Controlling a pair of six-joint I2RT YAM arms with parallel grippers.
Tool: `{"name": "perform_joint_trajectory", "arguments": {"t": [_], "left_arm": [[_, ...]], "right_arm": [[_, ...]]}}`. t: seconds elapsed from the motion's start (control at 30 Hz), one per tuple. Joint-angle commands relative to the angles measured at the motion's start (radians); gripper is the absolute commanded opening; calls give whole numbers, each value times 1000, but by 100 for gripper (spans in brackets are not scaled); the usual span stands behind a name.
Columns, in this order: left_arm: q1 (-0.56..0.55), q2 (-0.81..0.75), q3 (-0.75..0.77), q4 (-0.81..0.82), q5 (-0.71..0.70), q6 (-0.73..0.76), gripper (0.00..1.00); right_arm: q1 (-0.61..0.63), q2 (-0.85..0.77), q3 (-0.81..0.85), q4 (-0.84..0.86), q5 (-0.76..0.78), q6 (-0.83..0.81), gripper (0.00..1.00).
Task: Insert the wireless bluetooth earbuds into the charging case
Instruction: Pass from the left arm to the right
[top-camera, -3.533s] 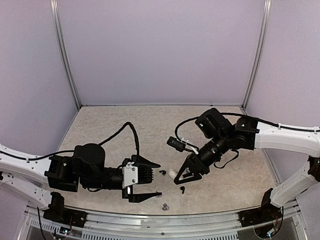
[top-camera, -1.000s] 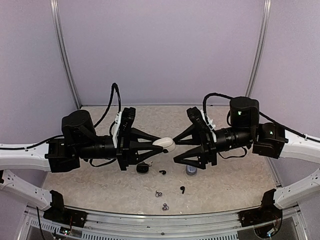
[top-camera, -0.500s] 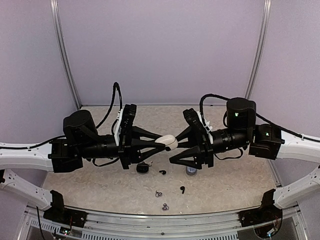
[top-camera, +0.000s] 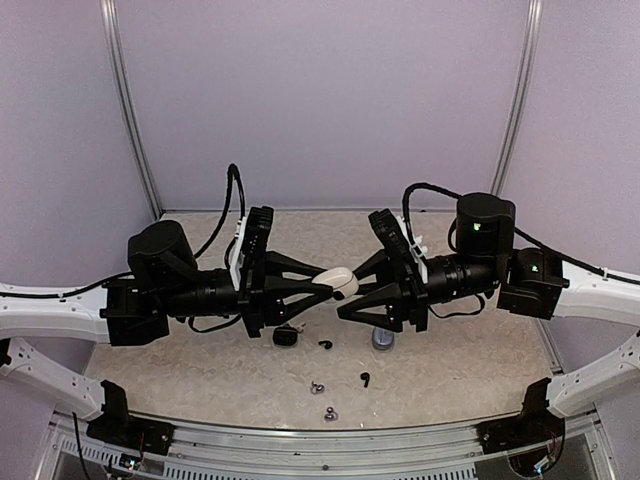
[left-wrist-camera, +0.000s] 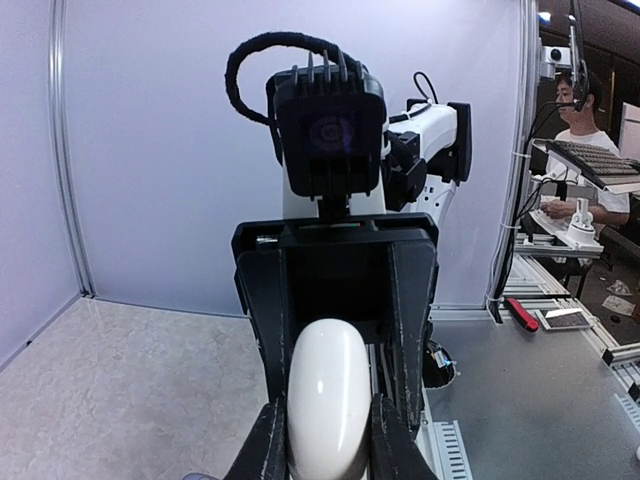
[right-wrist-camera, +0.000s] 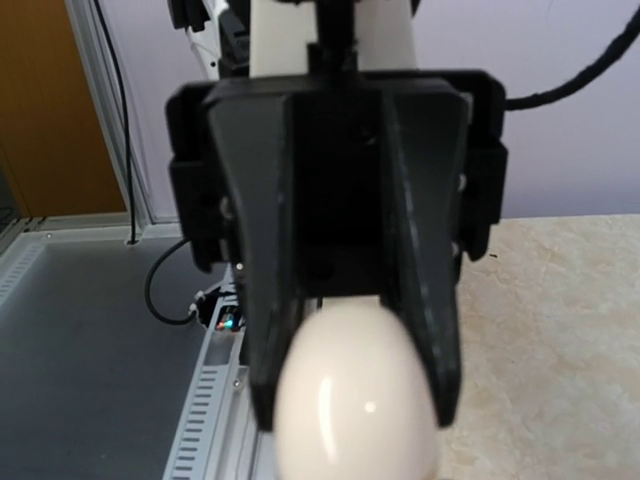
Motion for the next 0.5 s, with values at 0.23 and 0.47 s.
{"name": "perform_joint_trajectory", "arguments": {"t": [0.23,0.47], "left_arm": [[3,7,-18,43,0,-5,0],[2,9,-20,43,-1,-3,0]], "right_arm": [[11,-13,-6,49,-11,34,34],[11,-6,-2,52,-20,35,34]]}}
